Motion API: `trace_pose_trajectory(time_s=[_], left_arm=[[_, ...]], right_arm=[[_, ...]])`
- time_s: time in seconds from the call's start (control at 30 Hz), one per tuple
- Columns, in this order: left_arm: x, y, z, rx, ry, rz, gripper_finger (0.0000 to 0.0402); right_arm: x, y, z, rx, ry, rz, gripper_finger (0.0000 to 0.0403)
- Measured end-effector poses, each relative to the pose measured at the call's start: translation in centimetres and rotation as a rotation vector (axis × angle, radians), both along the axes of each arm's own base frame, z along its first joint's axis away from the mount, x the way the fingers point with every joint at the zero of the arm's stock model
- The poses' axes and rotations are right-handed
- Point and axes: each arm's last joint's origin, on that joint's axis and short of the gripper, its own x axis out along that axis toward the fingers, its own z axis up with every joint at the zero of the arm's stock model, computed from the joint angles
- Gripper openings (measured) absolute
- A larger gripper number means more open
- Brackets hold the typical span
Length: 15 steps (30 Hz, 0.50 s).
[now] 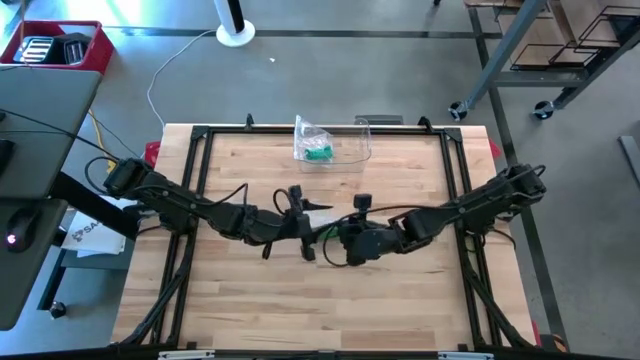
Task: Roll bandage
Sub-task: Open the zip bag
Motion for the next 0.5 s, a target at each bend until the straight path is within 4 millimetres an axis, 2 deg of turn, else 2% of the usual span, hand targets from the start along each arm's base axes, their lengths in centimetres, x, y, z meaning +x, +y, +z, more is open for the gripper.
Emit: trace_pose_trajectory(time_s=[0.13, 0.3, 0.5], left_arm=[[-0.2, -0.1, -0.6, -0.027, 0.051, 0.007, 0.0186], [-0.6, 0.5, -2.2, -0.051, 0.202, 0.037, 0.0186], [-0.7, 1.2, -3.2, -0.133, 0.303, -0.041, 0.0182]], right_arm=[[1.0, -0.8, -1.9, -0.013, 0.067, -0.029, 0.0000], [2.0, -1.3, -3.4, -0.003, 0.112, -0.003, 0.0000], [2.8, -1.9, -3.6, 0.037, 0.096, 0.016, 0.0000]])
